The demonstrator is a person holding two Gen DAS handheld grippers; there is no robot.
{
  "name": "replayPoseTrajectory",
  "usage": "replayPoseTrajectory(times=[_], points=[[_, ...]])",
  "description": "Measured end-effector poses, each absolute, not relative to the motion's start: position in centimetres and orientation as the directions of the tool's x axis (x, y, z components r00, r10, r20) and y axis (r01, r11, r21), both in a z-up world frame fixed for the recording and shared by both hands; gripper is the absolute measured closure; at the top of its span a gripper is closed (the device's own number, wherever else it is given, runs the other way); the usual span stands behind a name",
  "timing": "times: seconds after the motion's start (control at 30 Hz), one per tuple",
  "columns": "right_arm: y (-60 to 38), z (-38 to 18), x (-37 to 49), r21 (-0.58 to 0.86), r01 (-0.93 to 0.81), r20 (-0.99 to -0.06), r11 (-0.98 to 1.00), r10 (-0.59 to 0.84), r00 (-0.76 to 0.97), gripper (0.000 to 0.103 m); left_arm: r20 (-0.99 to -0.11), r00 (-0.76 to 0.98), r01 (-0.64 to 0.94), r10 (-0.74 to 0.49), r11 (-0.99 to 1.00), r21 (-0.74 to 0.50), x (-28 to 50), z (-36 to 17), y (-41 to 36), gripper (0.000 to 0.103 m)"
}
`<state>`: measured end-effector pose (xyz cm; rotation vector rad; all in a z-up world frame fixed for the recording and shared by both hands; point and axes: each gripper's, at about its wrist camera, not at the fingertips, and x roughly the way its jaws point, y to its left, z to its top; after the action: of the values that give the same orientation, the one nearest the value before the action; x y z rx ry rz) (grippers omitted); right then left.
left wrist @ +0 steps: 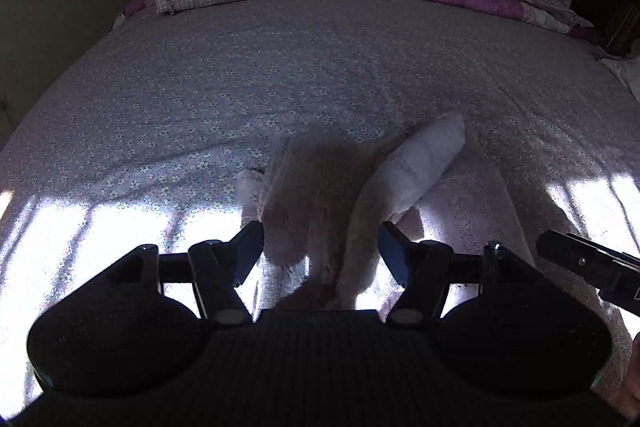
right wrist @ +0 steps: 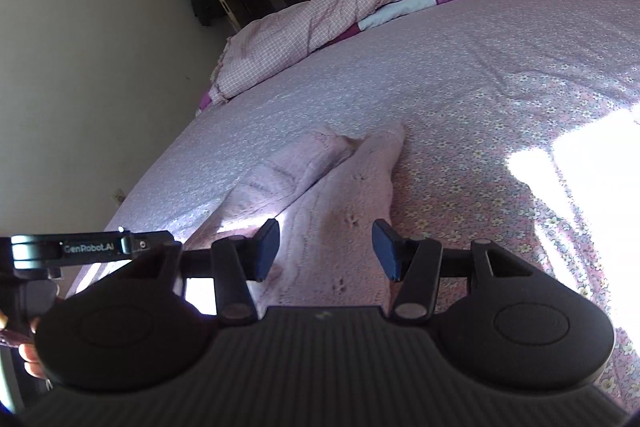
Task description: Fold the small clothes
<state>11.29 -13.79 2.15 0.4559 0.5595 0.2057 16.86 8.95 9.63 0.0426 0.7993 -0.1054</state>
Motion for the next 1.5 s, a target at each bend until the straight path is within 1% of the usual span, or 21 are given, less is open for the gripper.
replayPoseTrajectory(times=[0.17,0.33,0.53,0.7,0.73,0.77,0.8,0.83,0.9,1.03,1.1,1.2,1.33,1.4,1.5], points=[[-14.7,1.1,12.1,0.478,-0.036,-0.482,0.878,0.296,0.824,0.048,-0.725,0.675,0.169,-0.138,0.985,-0.031,19.6,7.7,7.6,0.030],[-14.8,0.3,12.5,0.489,-0.020,-0.496,0.872,0.297,0.816,0.048,-0.727,0.652,0.216,-0.215,0.972,-0.094,21.6,6.2,6.3,0.030],[-14.7,-0.2,13.2,0.488,-0.014,-0.498,0.873,0.291,0.817,0.048,-0.693,0.690,0.200,-0.209,0.975,-0.095,22.7,5.3,5.6,0.030],[-14.8,-0.3,13.8,0.490,-0.023,-0.497,0.872,0.301,0.814,0.048,-0.712,0.667,0.190,-0.220,0.974,-0.122,24.2,4.4,5.4,0.031],[-14.8,-0.3,13.9,0.488,-0.025,-0.497,0.872,0.302,0.814,0.048,-0.713,0.667,0.188,-0.216,0.975,-0.119,24.4,4.1,5.2,0.034],[-14.8,-0.3,14.0,0.489,-0.026,-0.497,0.872,0.302,0.813,0.048,-0.710,0.671,0.189,-0.214,0.975,-0.115,24.4,4.0,5.1,0.041],[-14.8,-0.3,14.0,0.490,-0.027,-0.497,0.871,0.304,0.813,0.048,-0.704,0.676,0.193,-0.217,0.974,-0.115,24.5,4.0,5.1,0.064],[-14.8,-0.4,14.1,0.491,-0.026,-0.497,0.871,0.305,0.812,0.048,-0.698,0.681,0.192,-0.221,0.974,-0.121,24.4,4.0,5.2,0.080],[-14.8,-0.5,14.1,0.495,-0.029,-0.496,0.869,0.309,0.812,0.048,-0.678,0.705,0.168,-0.208,0.978,-0.126,24.0,4.3,5.6,0.089],[-14.8,-0.5,14.4,0.494,-0.044,-0.494,0.868,0.322,0.808,0.048,-0.619,0.773,0.088,-0.139,0.990,-0.113,22.4,5.7,7.9,0.091],[-14.6,-0.3,14.5,0.495,-0.061,-0.490,0.866,0.337,0.804,0.048,-0.617,0.778,0.049,-0.120,0.990,-0.131,22.1,5.7,9.4,0.091],[-13.4,0.0,14.6,0.488,-0.133,-0.476,0.863,0.390,0.788,0.048,-0.641,0.764,-0.019,-0.073,0.991,-0.135,22.0,4.8,11.5,0.091],[-10.9,0.1,14.7,0.432,-0.202,-0.489,0.879,0.417,0.766,0.049,-0.672,0.735,-0.080,-0.086,0.974,-0.212,22.5,3.4,13.7,0.091],[-10.0,0.1,14.7,0.391,-0.214,-0.495,0.895,0.401,0.771,0.045,-0.676,0.730,-0.086,-0.097,0.969,-0.232,22.7,3.2,14.0,0.090],[-9.6,0.2,14.7,0.359,-0.221,-0.504,0.907,0.387,0.772,0.044,-0.669,0.733,-0.091,-0.122,0.957,-0.274,22.7,3.6,14.1,0.090]])
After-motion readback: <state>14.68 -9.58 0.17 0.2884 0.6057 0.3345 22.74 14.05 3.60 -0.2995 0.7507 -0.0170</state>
